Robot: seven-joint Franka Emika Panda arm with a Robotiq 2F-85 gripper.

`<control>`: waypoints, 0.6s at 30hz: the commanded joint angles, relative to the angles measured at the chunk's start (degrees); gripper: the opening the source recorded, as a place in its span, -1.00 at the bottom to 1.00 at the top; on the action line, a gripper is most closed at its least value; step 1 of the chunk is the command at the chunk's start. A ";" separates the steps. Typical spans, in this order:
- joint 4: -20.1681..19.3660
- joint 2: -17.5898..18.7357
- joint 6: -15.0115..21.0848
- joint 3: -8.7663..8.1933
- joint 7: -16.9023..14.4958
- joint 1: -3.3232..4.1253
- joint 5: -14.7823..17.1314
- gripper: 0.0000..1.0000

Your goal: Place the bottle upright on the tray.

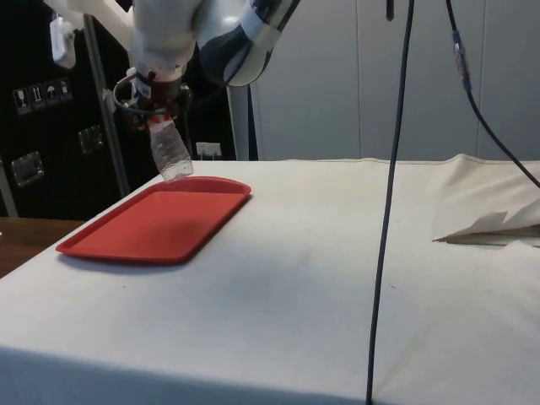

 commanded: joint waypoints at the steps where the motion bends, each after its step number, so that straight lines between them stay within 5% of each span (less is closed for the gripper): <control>1: 0.80 0.34 0.29 -1.49 2.75 1.15 -2.23 -0.35; 7: 0.92 0.29 -0.57 -1.26 7.79 1.49 -7.68 -0.35; 8: 0.17 0.00 -0.74 0.00 5.96 0.46 -6.36 -0.35; 9: 0.92 0.29 -0.74 -1.20 8.54 1.55 -8.42 -0.35; 15: 1.09 0.17 -2.23 -0.74 13.29 2.01 -13.64 -0.35; 16: 0.46 0.00 -2.41 0.46 11.57 1.03 -12.43 -0.35; 17: 1.15 0.17 -2.46 -0.57 13.92 2.01 -14.32 -0.35; 18: 1.15 0.11 -3.09 -0.23 15.13 2.01 -15.70 -0.35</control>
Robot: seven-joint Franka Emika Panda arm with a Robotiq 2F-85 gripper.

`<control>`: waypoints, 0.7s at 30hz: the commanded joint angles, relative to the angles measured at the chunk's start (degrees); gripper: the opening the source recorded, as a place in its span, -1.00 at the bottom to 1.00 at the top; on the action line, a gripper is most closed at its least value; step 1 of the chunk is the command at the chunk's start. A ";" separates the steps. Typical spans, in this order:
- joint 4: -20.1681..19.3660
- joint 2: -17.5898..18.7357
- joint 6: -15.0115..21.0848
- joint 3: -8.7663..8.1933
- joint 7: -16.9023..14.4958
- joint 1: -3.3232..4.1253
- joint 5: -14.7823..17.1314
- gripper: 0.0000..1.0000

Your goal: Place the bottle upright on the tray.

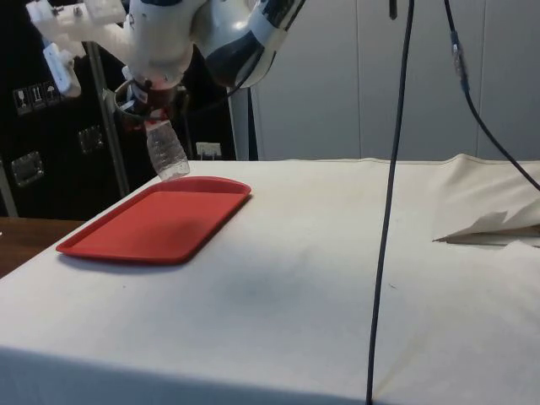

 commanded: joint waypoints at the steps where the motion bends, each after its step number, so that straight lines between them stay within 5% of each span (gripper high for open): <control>1: 0.57 0.11 -0.06 -0.97 2.29 0.97 -1.83 -0.35; 5: 0.63 0.00 -1.72 -0.06 5.56 1.03 -5.44 -0.35; 6: 0.11 0.00 -1.55 0.74 3.50 0.17 -3.78 -0.35; 7: 0.63 0.00 -1.72 -0.06 5.56 1.03 -5.44 -0.35; 11: 0.69 0.00 -3.72 0.97 8.94 1.03 -9.17 -0.35; 12: 0.29 0.00 -3.61 1.66 7.16 0.29 -7.68 -0.35; 13: 0.69 0.00 -4.18 1.20 9.63 1.03 -9.85 -0.35; 19: 0.74 0.06 -8.19 3.09 14.67 0.92 -15.13 -0.35; 20: 0.40 0.00 -8.19 3.61 13.35 0.34 -14.04 -0.35; 21: 0.74 0.06 -8.71 3.32 15.18 0.86 -15.64 -0.35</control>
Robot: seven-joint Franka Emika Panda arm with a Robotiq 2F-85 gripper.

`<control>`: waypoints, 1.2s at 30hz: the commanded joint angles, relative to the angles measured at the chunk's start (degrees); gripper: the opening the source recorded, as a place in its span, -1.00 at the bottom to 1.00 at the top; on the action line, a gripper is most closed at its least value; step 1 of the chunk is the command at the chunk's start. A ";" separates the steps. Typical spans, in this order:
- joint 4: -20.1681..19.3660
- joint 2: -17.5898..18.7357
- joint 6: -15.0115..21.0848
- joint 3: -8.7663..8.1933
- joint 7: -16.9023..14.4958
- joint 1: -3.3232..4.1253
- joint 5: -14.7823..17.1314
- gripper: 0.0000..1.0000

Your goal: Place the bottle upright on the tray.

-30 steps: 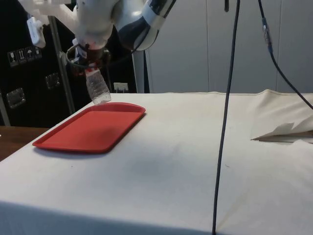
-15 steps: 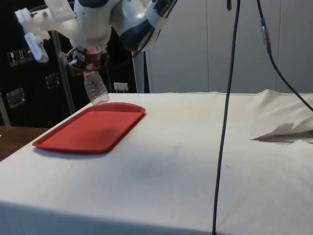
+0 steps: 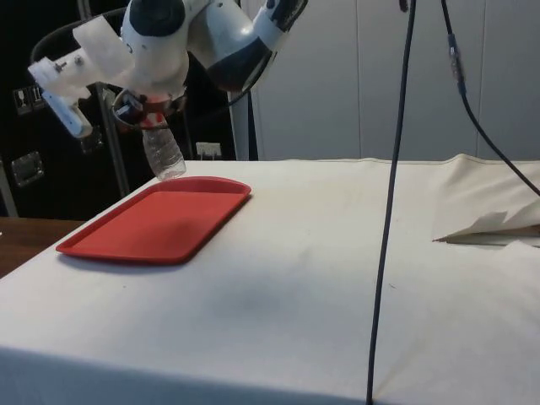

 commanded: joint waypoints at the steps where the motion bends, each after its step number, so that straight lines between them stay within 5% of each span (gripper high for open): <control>1: 0.34 0.11 -0.40 -0.29 1.72 0.46 -1.55 -0.35; 6: 0.00 0.06 -2.69 1.03 2.69 0.00 -2.64 -0.35; 7: 0.34 0.34 -3.78 1.03 4.98 0.46 -4.53 -0.35; 17: 0.23 0.92 -9.97 3.55 9.63 0.29 -8.31 -0.35; 31: -0.06 0.86 -12.32 4.81 10.31 -0.06 -8.19 -0.35; 36: -0.06 0.86 -14.67 5.67 14.55 0.17 -10.26 -0.35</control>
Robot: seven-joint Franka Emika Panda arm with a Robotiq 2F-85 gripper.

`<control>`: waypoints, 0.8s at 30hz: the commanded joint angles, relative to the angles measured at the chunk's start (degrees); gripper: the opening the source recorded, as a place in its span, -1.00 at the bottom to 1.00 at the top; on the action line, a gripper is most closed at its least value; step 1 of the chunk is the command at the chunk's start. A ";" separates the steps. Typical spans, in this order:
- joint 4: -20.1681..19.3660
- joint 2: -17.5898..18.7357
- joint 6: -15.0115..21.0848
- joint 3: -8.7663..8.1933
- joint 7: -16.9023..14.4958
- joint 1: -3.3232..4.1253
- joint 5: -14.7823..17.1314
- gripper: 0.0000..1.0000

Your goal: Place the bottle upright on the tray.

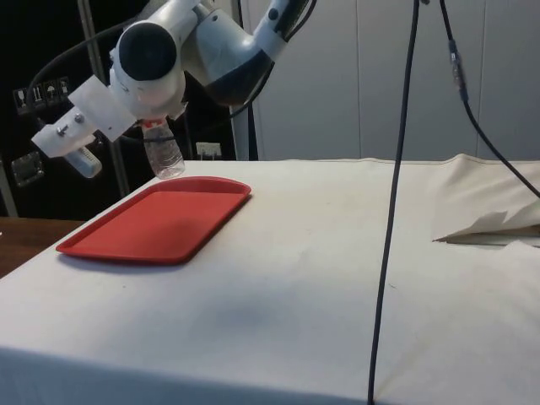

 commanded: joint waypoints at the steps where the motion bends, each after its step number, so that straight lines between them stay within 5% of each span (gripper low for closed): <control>1: 0.17 0.06 -0.23 -0.06 1.38 0.23 -0.63 -0.35; 24: -0.52 0.17 -5.73 2.29 6.25 0.11 -1.55 -0.35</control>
